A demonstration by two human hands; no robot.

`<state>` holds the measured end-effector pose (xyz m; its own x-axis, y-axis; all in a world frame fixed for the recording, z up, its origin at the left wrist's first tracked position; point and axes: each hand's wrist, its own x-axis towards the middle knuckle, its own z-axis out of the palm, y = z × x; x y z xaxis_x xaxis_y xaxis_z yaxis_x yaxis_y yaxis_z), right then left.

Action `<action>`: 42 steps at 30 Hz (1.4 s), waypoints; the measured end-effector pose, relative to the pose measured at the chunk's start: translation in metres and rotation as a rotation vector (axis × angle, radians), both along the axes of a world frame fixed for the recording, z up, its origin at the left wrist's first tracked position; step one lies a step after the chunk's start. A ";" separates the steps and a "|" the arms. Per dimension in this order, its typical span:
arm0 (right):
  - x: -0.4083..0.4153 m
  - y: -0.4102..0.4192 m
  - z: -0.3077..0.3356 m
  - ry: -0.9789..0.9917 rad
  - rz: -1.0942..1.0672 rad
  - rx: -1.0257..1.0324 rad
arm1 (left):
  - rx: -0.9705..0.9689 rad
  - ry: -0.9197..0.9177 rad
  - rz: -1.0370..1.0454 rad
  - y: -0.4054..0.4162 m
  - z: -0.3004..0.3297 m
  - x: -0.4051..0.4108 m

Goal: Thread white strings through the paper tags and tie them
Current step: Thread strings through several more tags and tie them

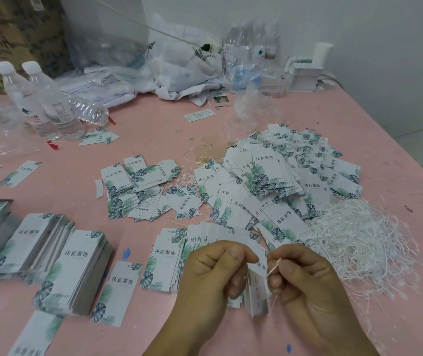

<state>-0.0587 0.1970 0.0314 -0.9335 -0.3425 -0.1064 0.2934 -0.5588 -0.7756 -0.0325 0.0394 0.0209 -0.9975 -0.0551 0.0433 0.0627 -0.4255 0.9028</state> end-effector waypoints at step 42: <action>0.010 -0.010 -0.018 0.542 -0.423 0.540 | -0.531 0.042 0.055 0.003 0.013 0.009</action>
